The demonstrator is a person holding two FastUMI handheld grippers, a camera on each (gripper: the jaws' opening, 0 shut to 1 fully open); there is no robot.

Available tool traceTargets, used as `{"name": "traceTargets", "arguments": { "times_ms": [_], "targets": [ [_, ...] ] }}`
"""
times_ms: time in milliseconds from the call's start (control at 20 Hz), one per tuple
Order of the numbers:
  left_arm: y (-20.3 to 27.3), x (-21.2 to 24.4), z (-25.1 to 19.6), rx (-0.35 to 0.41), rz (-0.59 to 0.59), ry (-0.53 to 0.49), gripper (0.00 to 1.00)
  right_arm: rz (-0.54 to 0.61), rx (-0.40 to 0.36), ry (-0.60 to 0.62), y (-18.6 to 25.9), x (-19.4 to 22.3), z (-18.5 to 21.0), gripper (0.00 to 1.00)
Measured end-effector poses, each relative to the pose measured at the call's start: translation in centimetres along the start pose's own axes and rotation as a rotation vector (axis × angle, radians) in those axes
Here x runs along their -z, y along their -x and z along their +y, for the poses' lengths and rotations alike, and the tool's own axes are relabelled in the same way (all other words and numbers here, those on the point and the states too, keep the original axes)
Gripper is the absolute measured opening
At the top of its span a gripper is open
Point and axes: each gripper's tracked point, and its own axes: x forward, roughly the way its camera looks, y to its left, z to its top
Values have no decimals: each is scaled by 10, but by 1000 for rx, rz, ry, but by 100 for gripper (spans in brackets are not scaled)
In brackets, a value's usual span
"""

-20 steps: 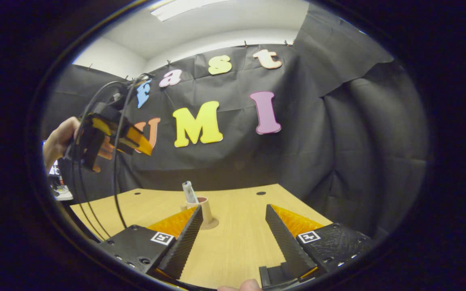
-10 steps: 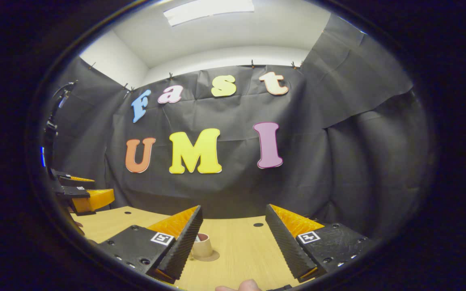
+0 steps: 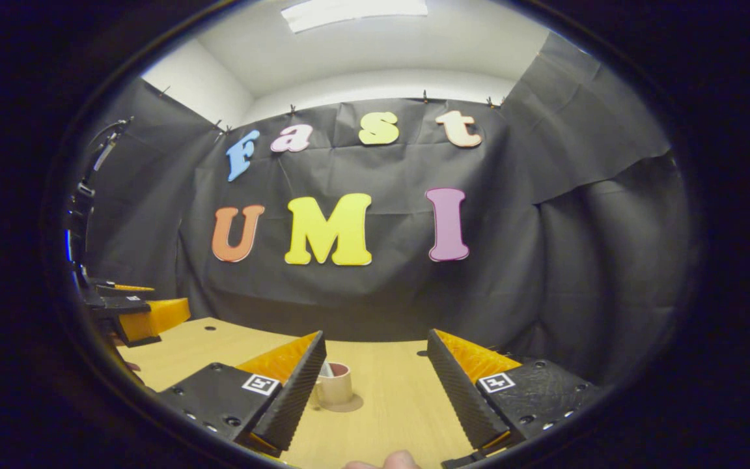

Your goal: Put the toothbrush and toothpaste on the desktop into the cup, then pick up the cup and place it on the coaster on the desktop.

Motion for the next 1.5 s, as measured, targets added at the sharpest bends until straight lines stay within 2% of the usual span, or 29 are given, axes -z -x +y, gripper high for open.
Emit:
{"name": "traceTargets", "arguments": {
  "times_ms": [200, 500, 700, 1500],
  "targets": [
    [4, -9, -1, 4, -52, -56, 98, -8, -7, -7, 2, -4, 3, 96],
    [7, -7, -3, 8, -67, -70, 98, 4, 15, 9, 7, -3, -2, 96],
    [9, -5, -6, 12, -70, -81, 98, 1, 3, 3, 10, -5, 1, 95],
    [14, -11, -3, -29, -106, -58, 98, 4, 5, 14, 13, -3, 3, 96]
  ]
}}
